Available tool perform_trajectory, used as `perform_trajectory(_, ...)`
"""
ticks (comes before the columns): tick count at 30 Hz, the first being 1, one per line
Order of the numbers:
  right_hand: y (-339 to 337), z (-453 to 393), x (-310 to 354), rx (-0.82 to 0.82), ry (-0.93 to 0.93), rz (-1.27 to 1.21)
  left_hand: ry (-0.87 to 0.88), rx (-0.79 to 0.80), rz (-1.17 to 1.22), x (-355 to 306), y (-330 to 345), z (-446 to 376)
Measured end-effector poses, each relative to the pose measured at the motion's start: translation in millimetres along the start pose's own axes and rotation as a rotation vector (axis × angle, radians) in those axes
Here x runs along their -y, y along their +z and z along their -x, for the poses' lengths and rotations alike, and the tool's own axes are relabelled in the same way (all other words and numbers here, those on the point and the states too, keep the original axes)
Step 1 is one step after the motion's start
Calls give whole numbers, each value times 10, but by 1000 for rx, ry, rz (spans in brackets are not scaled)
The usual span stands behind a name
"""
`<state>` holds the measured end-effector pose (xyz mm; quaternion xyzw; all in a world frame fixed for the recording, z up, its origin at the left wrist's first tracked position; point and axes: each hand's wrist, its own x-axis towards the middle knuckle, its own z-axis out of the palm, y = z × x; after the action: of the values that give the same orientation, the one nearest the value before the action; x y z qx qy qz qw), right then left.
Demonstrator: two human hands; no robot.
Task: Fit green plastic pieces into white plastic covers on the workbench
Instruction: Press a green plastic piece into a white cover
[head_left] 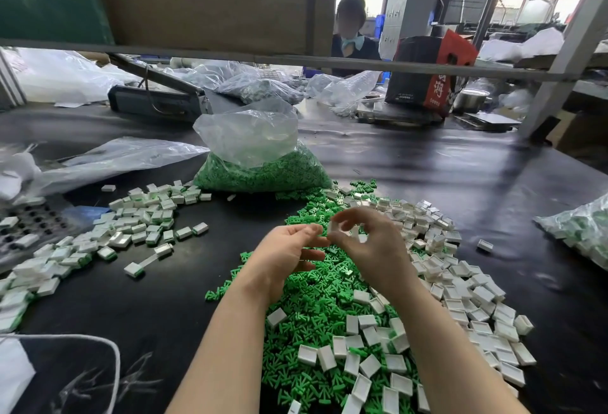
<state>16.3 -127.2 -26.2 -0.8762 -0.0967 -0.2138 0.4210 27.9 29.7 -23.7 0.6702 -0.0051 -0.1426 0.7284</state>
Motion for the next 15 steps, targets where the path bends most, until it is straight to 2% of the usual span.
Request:
perform_trajectory(3, 62, 22, 39, 41, -36, 15, -1, 32, 35, 10, 14, 11)
perform_trajectory(6, 125, 43, 26, 90, 3, -6, 21, -1, 5, 18, -45, 12)
perform_trajectory(8, 140, 45, -14, 150, 37, 117, 49, -67, -13, 28, -105, 1)
perform_trajectory(11, 176, 72, -49, 359, 59, 444, 110, -165, 24, 31, -177, -13)
perform_trajectory(13, 215, 90, -34, 441, 46, 506, 139, -172, 83, 20, -179, -8)
perform_trajectory(15, 236, 91, -5, 423, -1, 495, 169, -160, 112, 3, -165, 0)
